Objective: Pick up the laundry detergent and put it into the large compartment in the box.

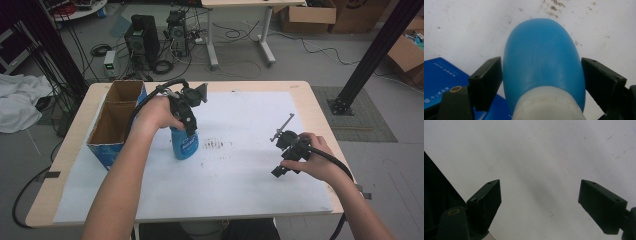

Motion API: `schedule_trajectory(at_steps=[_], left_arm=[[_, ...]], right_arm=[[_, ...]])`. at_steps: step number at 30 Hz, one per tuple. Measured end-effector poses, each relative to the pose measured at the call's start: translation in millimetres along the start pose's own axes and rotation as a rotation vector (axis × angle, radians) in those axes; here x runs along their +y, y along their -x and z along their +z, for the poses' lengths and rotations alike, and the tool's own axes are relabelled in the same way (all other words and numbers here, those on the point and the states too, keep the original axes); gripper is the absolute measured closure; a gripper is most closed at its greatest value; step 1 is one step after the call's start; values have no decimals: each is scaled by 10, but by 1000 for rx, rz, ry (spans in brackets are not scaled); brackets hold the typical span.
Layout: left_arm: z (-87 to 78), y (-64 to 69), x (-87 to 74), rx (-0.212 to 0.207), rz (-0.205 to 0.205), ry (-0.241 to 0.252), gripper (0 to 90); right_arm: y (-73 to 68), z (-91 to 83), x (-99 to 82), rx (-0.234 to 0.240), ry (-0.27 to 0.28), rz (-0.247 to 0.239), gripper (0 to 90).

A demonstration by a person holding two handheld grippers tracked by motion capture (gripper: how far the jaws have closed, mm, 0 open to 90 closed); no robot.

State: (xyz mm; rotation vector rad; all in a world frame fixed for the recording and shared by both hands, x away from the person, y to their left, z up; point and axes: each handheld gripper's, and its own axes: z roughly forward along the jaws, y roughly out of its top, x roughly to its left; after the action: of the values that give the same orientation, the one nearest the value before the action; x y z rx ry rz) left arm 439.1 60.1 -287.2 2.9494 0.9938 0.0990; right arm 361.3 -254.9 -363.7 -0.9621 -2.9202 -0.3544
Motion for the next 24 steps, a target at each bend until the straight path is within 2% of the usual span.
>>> schedule_trajectory(at_steps=[19, 24], left_arm=[[13, -20, 19, -23, -18, -2, 289], [16, -29, 16, -29, -25, -5, 311]], right_arm=[[14, 10, -22, 3, -4, 12, 185], [19, 12, -12, 3, 0, 2, 185]])
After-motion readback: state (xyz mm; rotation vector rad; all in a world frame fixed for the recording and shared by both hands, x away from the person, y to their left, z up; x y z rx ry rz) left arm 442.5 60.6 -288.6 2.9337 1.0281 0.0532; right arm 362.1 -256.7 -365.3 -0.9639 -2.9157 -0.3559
